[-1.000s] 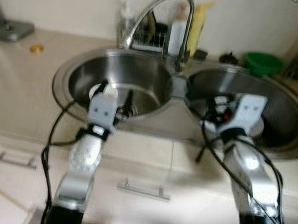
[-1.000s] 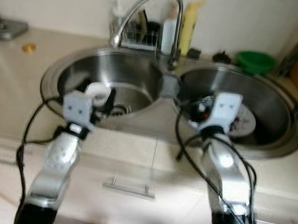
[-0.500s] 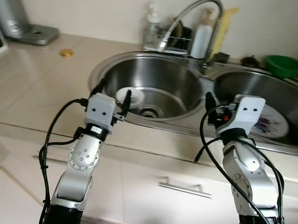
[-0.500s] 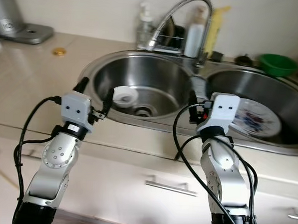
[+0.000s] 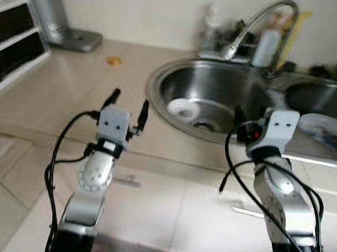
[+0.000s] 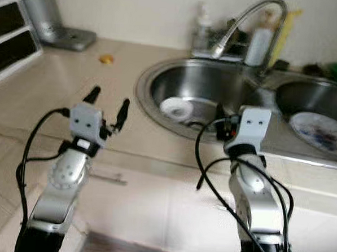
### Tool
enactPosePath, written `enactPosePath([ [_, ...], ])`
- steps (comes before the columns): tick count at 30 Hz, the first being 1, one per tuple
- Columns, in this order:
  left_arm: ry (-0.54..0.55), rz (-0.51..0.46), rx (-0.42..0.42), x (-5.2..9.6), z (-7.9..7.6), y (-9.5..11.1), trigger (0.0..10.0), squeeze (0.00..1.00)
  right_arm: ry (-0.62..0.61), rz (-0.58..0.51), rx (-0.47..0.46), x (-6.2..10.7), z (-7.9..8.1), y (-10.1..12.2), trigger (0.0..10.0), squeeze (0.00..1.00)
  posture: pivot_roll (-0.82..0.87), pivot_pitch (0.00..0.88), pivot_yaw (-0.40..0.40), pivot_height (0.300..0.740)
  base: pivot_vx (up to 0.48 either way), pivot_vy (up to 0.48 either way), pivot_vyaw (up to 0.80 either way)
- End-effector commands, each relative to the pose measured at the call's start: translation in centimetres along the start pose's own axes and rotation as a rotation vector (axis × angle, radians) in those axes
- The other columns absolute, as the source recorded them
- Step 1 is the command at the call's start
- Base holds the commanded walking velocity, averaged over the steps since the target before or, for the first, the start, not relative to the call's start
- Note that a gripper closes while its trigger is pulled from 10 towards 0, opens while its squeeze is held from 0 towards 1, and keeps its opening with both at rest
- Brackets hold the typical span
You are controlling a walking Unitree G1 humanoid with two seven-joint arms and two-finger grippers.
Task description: Kitchen organization
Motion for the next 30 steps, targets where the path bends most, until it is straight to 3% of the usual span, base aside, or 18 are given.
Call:
enactPosePath([
  [1,-0.019,-0.024,0.011,-0.23,-0.75,0.68,10.0,0.0,-0.032,-0.012,0.029,0.18,-1.08,0.39,10.0,0.0,0.01,0.0,-0.031,0.74,0.0,0.0,0.0],
  [20,-0.023,-0.031,-0.002,-0.14,-0.77,0.71,10.0,0.0,-0.038,-0.03,0.045,0.21,-1.03,0.75,10.0,0.0,0.01,0.0,-0.028,0.74,0.0,0.0,0.0],
  [30,-0.021,-0.029,-0.005,-0.09,-0.76,0.66,10.0,0.0,-0.013,-0.059,0.035,0.09,-0.43,1.29,10.0,0.0,0.01,0.0,-0.031,0.74,0.0,0.0,-0.73],
])
Point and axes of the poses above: a point about 5 cm out from each wrist's last joint towards the gripper, its own x axis pointing back from the gripper into the wrist, its own y axis along the axis of the wrist's last joint, z = x × y, the point moved 4 cm from there along -x, pointing out of the wrist towards the gripper, and after that the axes turned 10 degrees about -x, right-handed, at the moved point
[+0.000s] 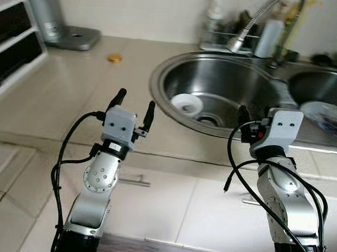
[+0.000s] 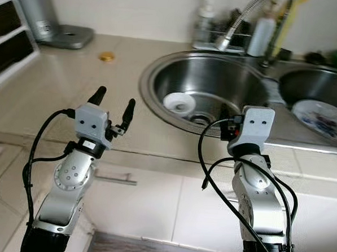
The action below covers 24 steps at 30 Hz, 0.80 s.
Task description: Kitchen organization
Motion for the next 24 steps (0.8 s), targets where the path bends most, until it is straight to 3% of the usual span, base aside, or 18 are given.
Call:
enactPosePath([
  [1,-0.003,-0.013,-0.008,0.0,0.0,0.3,10.0,0.0,0.016,-0.045,0.0,-0.1,0.4,1.1,10.0,0.0,0.01,0.0,-0.031,0.74,0.0,0.0,0.0],
  [3,-0.003,-0.013,-0.008,0.0,0.0,0.3,10.0,0.0,0.016,-0.044,-0.001,-0.1,0.4,1.0,10.0,0.0,0.01,0.0,-0.031,0.74,0.0,0.0,0.0],
  [9,-0.004,-0.012,-0.01,0.0,0.0,0.3,10.0,0.0,0.034,-0.052,-0.004,-0.1,0.8,1.2,10.0,0.0,0.01,0.0,-0.03,0.74,0.0,0.0,-0.8],
  [16,-0.028,0.018,-0.019,0.4,-0.5,-0.4,10.0,0.0,0.043,-0.059,0.027,0.2,0.8,1.2,10.0,0.0,0.01,0.0,-0.029,0.74,0.0,0.0,0.0],
  [24,-0.044,0.045,-0.027,1.1,-0.6,-0.9,10.0,0.0,0.077,-0.04,0.097,1.6,0.8,0.4,10.0,0.0,0.01,0.0,-0.029,0.74,0.0,0.0,0.0],
])
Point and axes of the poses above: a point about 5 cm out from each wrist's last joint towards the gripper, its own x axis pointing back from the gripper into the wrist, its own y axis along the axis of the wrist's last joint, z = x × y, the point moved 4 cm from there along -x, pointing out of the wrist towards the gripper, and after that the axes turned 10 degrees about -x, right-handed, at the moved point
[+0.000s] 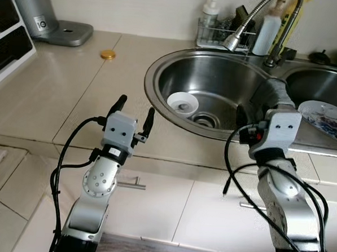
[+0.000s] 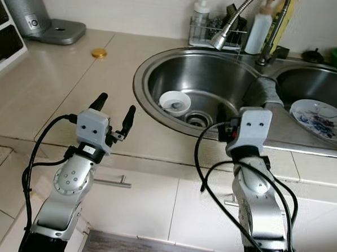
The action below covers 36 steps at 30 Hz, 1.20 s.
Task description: Kitchen organization
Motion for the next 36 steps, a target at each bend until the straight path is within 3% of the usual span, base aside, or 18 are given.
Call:
enactPosePath([
  [1,-0.022,0.0,-0.016,0.3,-0.4,0.2,10.0,0.0,0.022,-0.035,0.041,0.6,0.4,0.7,10.0,0.0,0.01,0.0,-0.028,0.74,0.0,0.0,0.0],
  [8,-0.032,0.0,-0.016,0.6,-0.8,0.3,10.0,0.0,0.046,-0.062,0.092,1.6,0.8,0.7,10.0,0.0,0.01,0.0,-0.023,0.74,0.0,0.0,0.0],
  [26,-0.035,-0.009,0.018,0.4,-0.8,0.6,10.0,0.0,0.044,-0.088,0.102,1.4,1.1,0.5,10.0,0.0,0.02,0.0,-0.025,0.74,0.0,0.0,0.0],
  [36,-0.044,-0.007,0.029,0.3,-0.9,0.6,10.0,0.0,0.033,-0.092,0.102,1.3,0.9,0.4,10.0,0.0,0.02,0.0,-0.02,0.74,-0.275,0.0,0.0],
])
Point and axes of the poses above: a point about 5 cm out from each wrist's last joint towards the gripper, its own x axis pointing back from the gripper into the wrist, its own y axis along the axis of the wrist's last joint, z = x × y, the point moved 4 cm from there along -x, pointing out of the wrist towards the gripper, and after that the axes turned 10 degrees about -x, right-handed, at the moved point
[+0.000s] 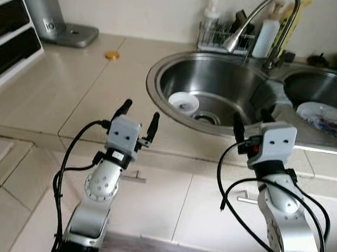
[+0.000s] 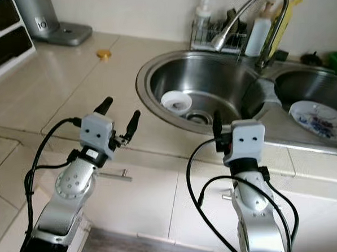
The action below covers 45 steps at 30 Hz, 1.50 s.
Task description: Kitchen organization
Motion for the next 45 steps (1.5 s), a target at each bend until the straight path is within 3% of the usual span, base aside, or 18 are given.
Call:
enactPosePath([
  [1,-0.003,-0.005,0.004,-0.03,0.06,0.27,10.0,0.0,-0.01,-0.007,0.004,-0.08,-0.09,0.06,10.0,0.0,0.02,0.0,-0.02,0.74,-0.285,0.0,0.0],
  [17,0.011,0.004,0.017,-0.01,0.21,0.1,10.0,0.0,-0.036,0.005,-0.001,-0.34,-0.69,-0.08,10.0,0.0,0.01,0.0,-0.028,0.74,-0.089,0.0,0.0],
  [27,0.005,0.0,0.024,-0.06,-0.01,0.16,10.0,0.0,-0.042,0.008,0.002,-0.44,-0.93,-0.07,10.0,0.0,0.01,0.0,-0.029,0.74,0.0,0.409,-0.5],
  [45,0.008,-0.006,0.0,0.06,0.01,0.23,10.0,0.0,-0.032,0.011,0.018,-0.39,-0.77,-0.2,10.0,0.0,0.01,0.0,-0.029,0.74,0.0,0.0,0.0],
])
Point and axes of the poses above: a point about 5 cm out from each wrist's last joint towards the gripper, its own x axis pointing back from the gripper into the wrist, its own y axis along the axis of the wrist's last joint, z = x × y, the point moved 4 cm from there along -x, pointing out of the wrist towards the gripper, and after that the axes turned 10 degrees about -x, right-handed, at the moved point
